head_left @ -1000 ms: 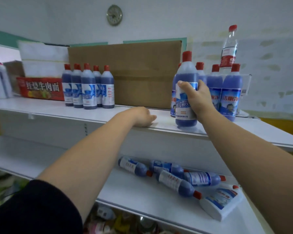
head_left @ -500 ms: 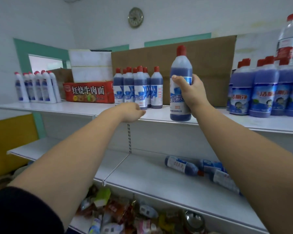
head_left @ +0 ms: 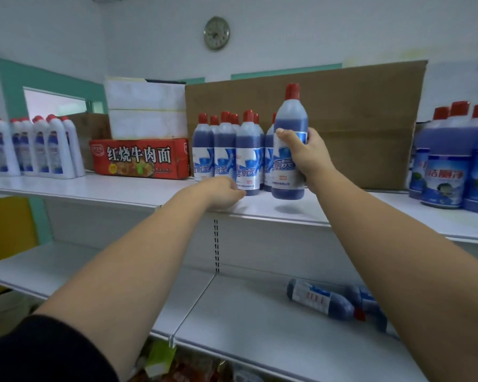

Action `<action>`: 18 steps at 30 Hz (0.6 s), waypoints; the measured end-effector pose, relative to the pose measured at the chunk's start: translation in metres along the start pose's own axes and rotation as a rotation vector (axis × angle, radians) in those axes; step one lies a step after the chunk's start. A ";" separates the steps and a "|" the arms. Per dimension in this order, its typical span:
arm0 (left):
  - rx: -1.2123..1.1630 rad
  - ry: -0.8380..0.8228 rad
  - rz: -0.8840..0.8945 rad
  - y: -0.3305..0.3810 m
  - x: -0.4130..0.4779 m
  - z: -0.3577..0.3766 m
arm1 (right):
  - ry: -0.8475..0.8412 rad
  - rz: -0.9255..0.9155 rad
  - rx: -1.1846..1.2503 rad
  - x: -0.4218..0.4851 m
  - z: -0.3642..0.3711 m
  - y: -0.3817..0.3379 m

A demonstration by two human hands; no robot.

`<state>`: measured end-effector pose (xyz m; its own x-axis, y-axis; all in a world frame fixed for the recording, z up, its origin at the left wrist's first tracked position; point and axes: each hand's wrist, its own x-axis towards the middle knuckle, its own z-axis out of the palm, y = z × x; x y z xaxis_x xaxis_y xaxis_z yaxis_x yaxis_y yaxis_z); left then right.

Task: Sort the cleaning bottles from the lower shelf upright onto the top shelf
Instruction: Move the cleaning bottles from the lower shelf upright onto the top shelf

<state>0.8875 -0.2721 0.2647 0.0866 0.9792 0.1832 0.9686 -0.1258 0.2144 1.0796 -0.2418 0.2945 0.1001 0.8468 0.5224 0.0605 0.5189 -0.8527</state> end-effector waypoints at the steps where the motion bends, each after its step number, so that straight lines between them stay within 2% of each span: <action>1: -0.012 0.000 -0.001 -0.005 0.008 0.000 | -0.012 0.012 -0.008 0.008 0.003 0.005; 7: -0.049 0.014 0.028 -0.031 0.046 0.007 | -0.045 0.118 -0.007 0.042 0.018 0.031; 14: -0.055 0.017 0.101 -0.054 0.074 0.019 | 0.070 0.188 0.097 0.047 0.032 0.046; 18: -0.086 0.093 0.129 -0.065 0.082 0.029 | 0.113 0.183 0.123 0.048 0.041 0.052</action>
<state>0.8389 -0.1786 0.2379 0.1830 0.9357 0.3015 0.9269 -0.2664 0.2642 1.0465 -0.1694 0.2746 0.2095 0.9129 0.3504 -0.0892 0.3747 -0.9229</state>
